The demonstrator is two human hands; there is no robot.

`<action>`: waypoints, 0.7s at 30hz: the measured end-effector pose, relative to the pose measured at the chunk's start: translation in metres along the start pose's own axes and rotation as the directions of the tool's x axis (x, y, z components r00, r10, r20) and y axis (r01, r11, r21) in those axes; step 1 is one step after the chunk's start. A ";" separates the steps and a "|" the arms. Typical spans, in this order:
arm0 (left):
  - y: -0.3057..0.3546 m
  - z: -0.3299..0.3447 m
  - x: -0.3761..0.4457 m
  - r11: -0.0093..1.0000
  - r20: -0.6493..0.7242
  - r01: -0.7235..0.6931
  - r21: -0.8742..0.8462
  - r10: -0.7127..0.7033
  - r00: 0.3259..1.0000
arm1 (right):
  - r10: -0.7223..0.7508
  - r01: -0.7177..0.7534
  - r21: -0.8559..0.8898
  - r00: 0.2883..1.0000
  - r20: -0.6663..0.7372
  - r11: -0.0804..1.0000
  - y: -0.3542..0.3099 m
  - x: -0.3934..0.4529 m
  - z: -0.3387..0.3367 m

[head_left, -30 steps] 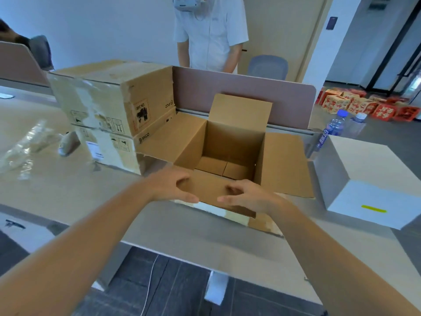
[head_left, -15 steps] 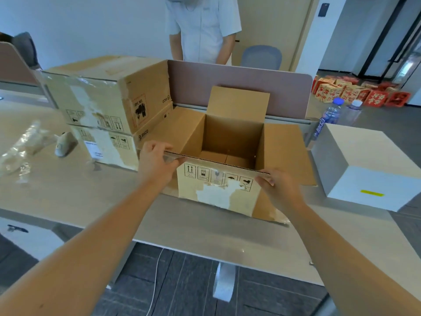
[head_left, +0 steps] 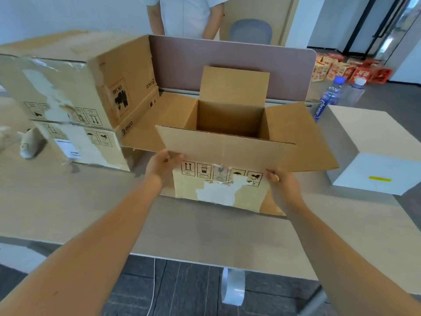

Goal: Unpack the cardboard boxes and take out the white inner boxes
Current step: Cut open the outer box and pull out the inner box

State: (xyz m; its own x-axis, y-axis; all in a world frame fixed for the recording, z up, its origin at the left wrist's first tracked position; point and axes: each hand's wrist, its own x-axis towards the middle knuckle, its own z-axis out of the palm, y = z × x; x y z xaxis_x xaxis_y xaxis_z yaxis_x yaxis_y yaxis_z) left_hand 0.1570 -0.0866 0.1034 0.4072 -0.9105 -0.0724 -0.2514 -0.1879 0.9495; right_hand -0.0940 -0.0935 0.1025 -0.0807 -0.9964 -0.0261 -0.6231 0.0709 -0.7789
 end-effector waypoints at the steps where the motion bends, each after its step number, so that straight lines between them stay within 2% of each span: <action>1: 0.004 0.000 0.002 1.000 -0.006 0.008 -0.009 -0.008 1.000 | -0.010 0.011 0.031 0.999 -0.037 0.999 -0.001 0.002 -0.001; 6: 0.029 0.007 0.007 0.991 -0.047 -0.009 -0.131 0.003 0.999 | -0.076 0.097 0.119 0.982 -0.173 0.988 -0.020 0.007 -0.024; 9: 0.051 0.015 0.006 0.989 -0.110 -0.066 -0.134 0.051 0.993 | -0.108 0.147 0.143 0.962 -0.251 0.979 -0.039 0.010 -0.046; 13: 0.087 0.024 -0.004 0.976 -0.201 -0.138 -0.170 0.103 0.974 | -0.205 0.246 0.103 0.931 -0.302 0.964 -0.063 0.008 -0.082; 15: 0.105 0.026 -0.011 0.982 -0.254 -0.163 -0.098 0.134 0.958 | -0.256 0.282 0.039 0.914 -0.315 0.959 -0.074 0.009 -0.101; 18: 0.134 0.028 -0.021 0.973 -0.330 -0.226 -0.045 0.199 0.923 | -0.296 0.340 0.082 0.896 -0.330 0.937 -0.090 0.019 -0.125; 21: 0.160 0.031 -0.028 0.967 -0.367 -0.229 -0.109 0.175 0.914 | -0.359 0.414 0.096 0.864 -0.352 0.905 -0.112 0.033 -0.146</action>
State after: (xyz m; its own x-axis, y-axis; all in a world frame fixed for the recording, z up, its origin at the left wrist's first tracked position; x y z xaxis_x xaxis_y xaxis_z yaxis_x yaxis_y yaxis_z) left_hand 0.0786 -0.1023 0.2478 0.6503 -0.7296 0.2119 -0.2410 0.0664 0.9683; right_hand -0.1410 -0.1277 0.2804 -0.1203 -0.8704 0.4775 -0.5228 -0.3533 -0.7758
